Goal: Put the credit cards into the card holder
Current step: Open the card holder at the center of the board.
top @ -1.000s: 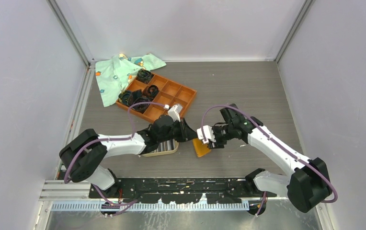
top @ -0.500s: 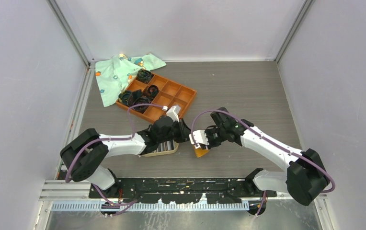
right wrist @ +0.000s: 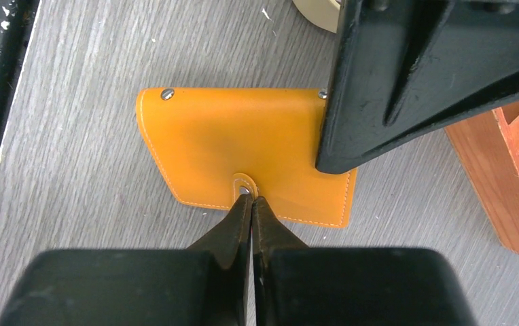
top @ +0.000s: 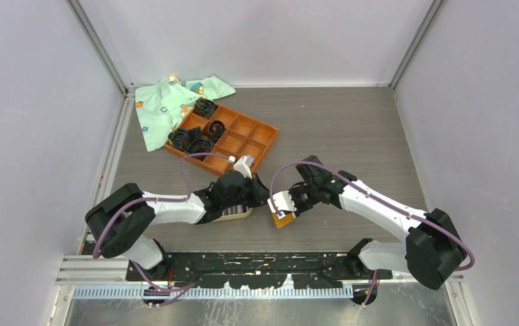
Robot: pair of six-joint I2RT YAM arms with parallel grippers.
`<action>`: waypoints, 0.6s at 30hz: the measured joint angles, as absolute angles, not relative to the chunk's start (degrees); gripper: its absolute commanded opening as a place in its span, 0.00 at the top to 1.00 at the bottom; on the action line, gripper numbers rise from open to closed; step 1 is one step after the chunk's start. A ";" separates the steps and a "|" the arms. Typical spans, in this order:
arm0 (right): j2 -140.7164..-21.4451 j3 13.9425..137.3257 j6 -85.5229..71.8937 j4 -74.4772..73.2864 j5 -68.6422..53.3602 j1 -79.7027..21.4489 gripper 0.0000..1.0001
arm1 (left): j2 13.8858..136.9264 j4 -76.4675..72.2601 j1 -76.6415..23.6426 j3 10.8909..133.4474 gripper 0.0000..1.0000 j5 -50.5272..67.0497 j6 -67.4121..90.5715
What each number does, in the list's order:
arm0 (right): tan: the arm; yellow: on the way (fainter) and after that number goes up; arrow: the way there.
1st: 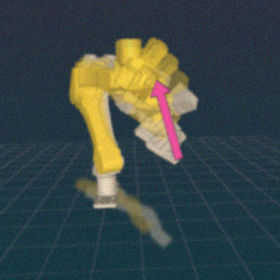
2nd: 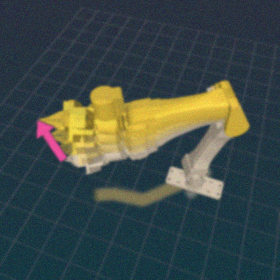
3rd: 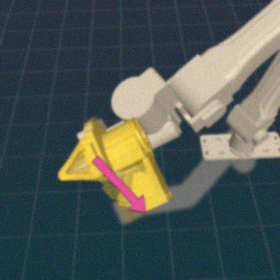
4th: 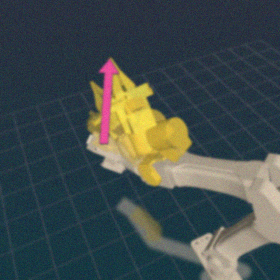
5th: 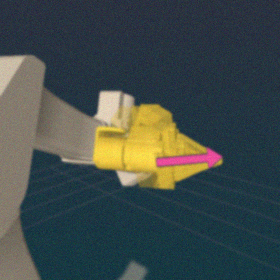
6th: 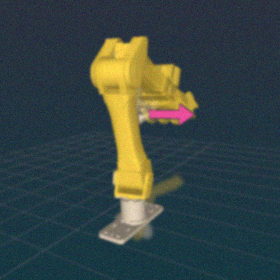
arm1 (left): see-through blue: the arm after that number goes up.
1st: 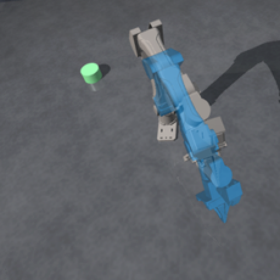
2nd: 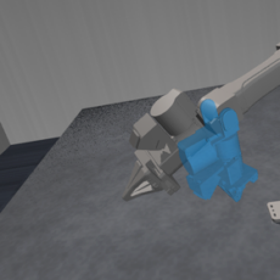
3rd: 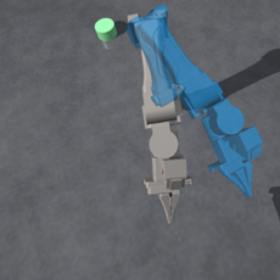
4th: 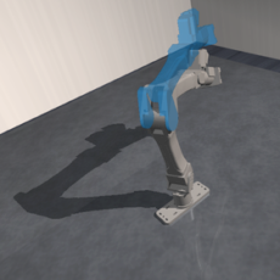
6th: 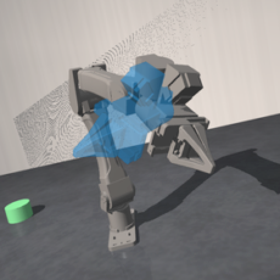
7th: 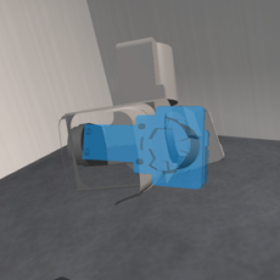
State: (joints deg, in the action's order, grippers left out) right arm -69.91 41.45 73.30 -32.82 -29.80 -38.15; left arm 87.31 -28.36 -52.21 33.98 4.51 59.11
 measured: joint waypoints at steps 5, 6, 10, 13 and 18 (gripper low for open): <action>-69.91 41.45 75.00 -33.82 -30.30 -38.13 0.99 | 87.29 -28.36 -52.34 33.91 1.00 4.47 58.35; -69.91 41.45 75.29 -34.06 -30.39 -38.15 0.99 | 87.29 -28.36 -52.38 33.91 1.00 4.47 58.19; -69.91 41.45 76.42 -34.85 -30.81 -38.13 0.88 | 87.29 -28.36 -52.45 33.91 1.00 4.54 57.60; -69.91 41.45 75.44 -35.16 -31.11 -38.17 0.68 | 87.35 -28.71 -52.36 33.95 1.00 4.54 56.60; -69.91 41.34 72.64 -34.59 -31.07 -38.30 0.56 | 89.38 -30.26 -52.03 35.55 1.00 6.17 55.68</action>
